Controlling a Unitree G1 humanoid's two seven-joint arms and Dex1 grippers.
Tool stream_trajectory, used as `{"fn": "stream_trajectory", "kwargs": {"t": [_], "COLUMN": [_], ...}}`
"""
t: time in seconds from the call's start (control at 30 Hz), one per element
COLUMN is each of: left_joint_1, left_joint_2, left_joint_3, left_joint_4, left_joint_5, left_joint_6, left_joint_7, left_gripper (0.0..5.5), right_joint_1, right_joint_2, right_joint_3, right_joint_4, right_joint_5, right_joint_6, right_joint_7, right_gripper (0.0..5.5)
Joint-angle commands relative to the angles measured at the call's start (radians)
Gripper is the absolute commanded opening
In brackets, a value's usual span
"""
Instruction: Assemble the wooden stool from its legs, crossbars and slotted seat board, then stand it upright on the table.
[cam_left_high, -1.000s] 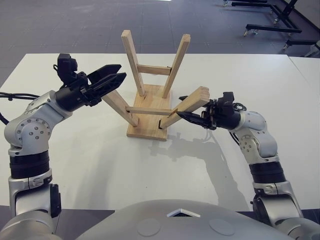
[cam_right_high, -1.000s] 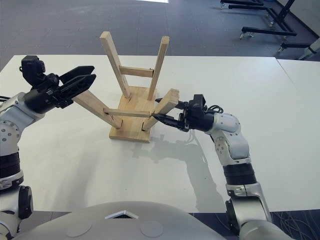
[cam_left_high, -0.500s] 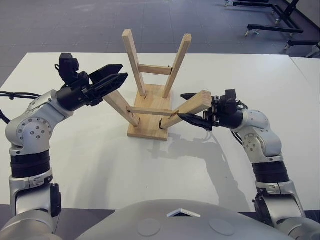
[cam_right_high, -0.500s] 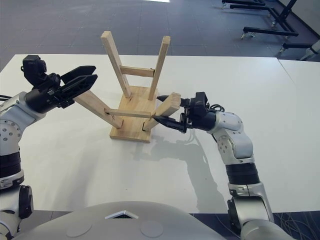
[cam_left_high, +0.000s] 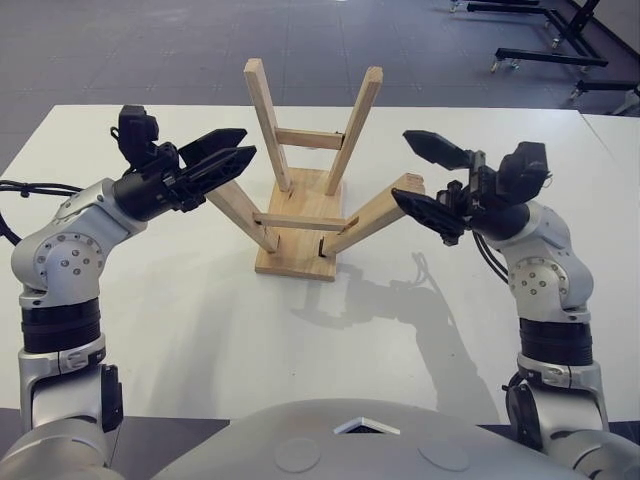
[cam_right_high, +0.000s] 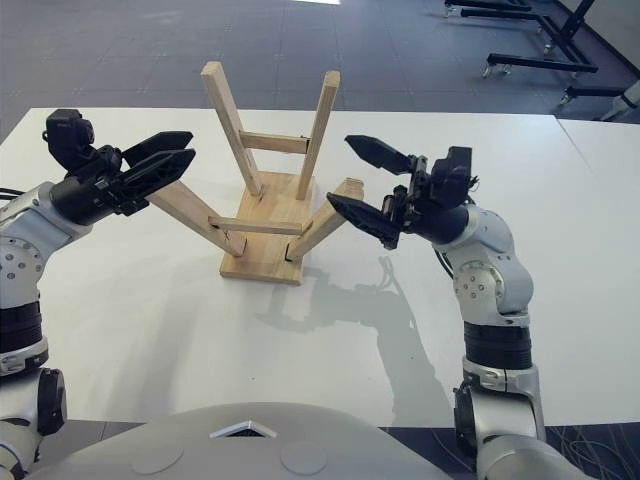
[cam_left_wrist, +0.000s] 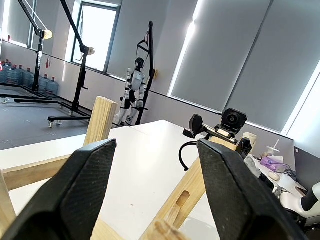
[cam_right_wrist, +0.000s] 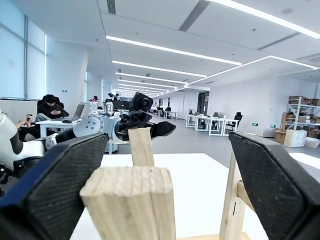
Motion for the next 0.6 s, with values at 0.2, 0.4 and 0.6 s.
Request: {"fn": "stream_trajectory", "kwargs": {"t": [0.2, 0.4, 0.6], "left_joint_1": [-0.015, -0.015, -0.034], "left_joint_2": [0.001, 0.001, 0.001], "left_joint_3": [0.016, 0.017, 0.022], "left_joint_4": [0.014, 0.011, 0.016], "left_joint_5": [-0.004, -0.003, -0.005], "left_joint_6": [0.04, 0.047, 0.047], "left_joint_7": [0.019, 0.019, 0.021], "left_gripper": [2.94, 2.94, 2.94], "right_joint_1": [-0.01, -0.006, 0.031], "right_joint_2": [0.01, 0.01, -0.008], "right_joint_3": [-0.051, -0.069, -0.005], "right_joint_4": [-0.039, -0.025, -0.007], "right_joint_5": [0.062, 0.075, -0.021], "right_joint_6": [0.036, 0.039, 0.017], "right_joint_7": [-0.044, -0.049, -0.004], "right_gripper": [4.42, 4.42, 4.42]}}
